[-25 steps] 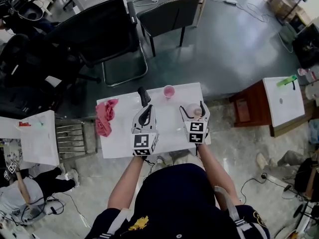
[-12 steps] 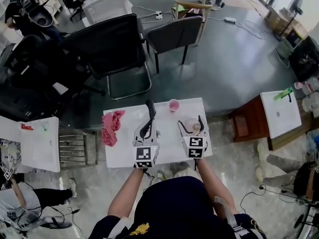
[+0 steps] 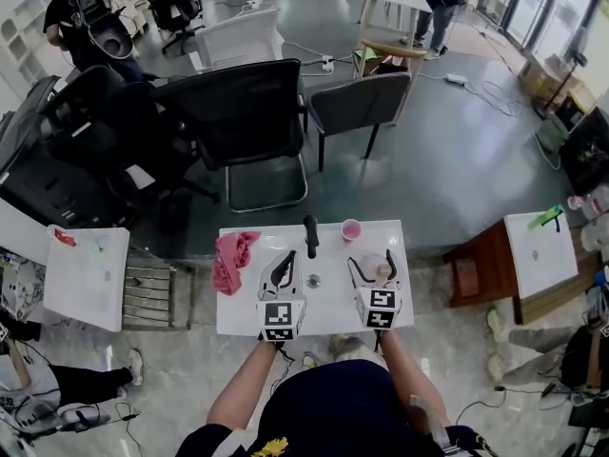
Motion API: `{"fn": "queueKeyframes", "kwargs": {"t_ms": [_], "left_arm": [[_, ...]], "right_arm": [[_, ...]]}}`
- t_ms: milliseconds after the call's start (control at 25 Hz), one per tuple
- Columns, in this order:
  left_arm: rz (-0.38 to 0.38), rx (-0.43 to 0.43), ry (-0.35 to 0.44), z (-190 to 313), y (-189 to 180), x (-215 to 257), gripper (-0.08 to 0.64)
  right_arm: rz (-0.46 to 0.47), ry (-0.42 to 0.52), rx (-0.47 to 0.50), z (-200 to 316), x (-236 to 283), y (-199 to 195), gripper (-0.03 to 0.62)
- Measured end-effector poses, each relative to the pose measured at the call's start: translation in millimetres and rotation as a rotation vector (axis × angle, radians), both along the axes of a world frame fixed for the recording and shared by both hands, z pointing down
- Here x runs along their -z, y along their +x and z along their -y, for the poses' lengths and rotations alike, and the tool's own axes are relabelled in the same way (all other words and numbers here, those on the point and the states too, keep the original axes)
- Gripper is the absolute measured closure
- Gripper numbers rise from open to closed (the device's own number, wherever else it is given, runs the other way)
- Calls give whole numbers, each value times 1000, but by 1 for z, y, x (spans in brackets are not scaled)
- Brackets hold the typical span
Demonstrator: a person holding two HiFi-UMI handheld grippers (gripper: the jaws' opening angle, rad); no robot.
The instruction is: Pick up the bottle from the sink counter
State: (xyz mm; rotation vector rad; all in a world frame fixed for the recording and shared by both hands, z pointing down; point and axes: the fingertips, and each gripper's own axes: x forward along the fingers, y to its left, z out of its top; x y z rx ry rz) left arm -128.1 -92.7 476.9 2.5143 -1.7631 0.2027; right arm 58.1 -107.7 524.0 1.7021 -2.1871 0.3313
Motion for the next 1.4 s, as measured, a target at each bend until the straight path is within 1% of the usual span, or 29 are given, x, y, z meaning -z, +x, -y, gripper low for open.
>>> {"fn": "queueKeyframes", "kwargs": {"t_ms": [120, 320, 760, 880, 1040, 1400], "left_arm": [[3, 14, -8, -8, -10, 0, 545], [4, 31, 17, -14, -19, 8, 545], [0, 19, 45, -39, -17, 26, 545], [5, 10, 41, -46, -15, 24, 545], [6, 22, 39, -53, -18, 22, 545], [9, 31, 82, -66, -23, 40, 545]], "right_arm": [[14, 8, 15, -8, 9, -8, 160], [28, 43, 39, -12, 26, -14, 160], [47, 72, 78, -38, 50, -28, 160], [54, 79, 91, -47, 58, -33, 160], [68, 98, 113, -57, 67, -40, 160], [81, 121, 145, -68, 84, -53, 160]]}}
